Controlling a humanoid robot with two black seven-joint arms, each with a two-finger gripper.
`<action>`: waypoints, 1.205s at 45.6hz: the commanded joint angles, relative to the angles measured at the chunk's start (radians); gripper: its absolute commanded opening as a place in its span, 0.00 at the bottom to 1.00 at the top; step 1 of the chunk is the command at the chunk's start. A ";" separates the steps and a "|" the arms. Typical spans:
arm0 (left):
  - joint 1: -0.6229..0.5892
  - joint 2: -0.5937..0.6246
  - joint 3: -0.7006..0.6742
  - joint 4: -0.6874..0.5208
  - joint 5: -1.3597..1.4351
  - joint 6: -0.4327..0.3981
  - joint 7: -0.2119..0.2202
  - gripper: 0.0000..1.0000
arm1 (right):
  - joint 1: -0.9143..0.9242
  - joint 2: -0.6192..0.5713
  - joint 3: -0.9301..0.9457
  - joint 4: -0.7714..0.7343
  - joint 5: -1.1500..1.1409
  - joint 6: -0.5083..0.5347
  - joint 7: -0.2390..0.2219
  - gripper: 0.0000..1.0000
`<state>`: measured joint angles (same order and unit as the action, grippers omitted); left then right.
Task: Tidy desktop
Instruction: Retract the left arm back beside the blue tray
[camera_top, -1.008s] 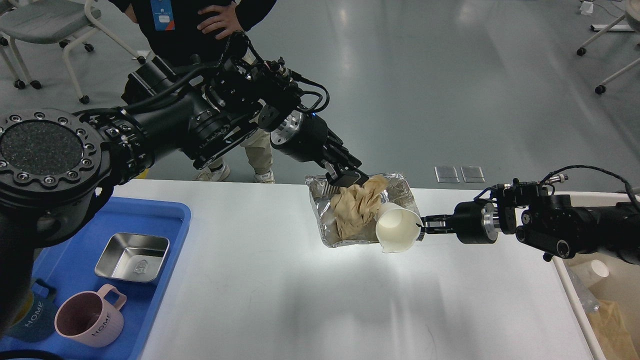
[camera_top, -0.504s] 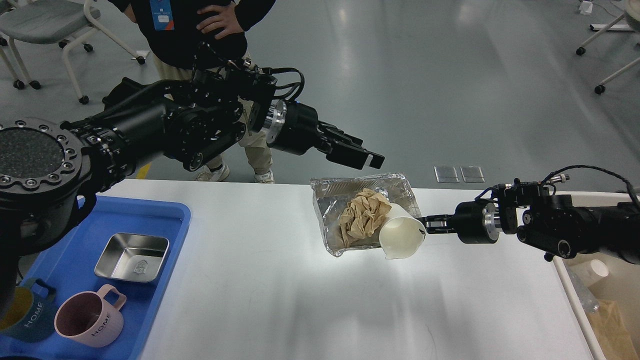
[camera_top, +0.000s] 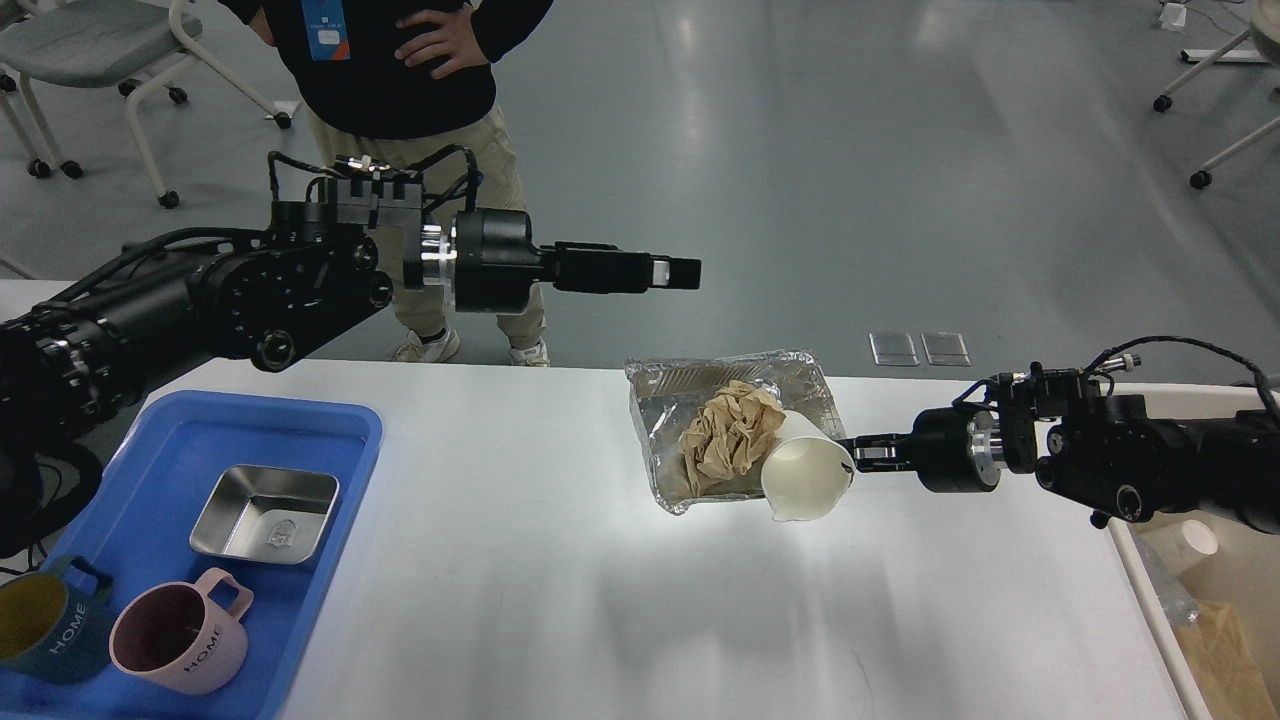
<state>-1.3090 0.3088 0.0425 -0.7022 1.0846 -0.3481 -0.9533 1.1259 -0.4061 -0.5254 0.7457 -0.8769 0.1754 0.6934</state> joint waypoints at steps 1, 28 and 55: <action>0.086 0.071 -0.117 -0.039 0.001 0.000 0.001 0.86 | 0.000 0.001 0.001 -0.002 -0.001 0.000 0.000 0.00; 0.461 0.262 -0.617 -0.151 -0.002 0.014 0.013 0.88 | -0.005 0.000 -0.004 -0.003 0.001 0.000 -0.002 0.00; 0.726 0.319 -0.820 -0.094 -0.313 0.162 0.061 0.92 | -0.009 0.001 -0.001 -0.005 0.001 -0.005 -0.002 0.00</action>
<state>-0.5990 0.6251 -0.7771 -0.8270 0.8372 -0.2020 -0.9003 1.1180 -0.4049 -0.5261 0.7424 -0.8758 0.1702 0.6918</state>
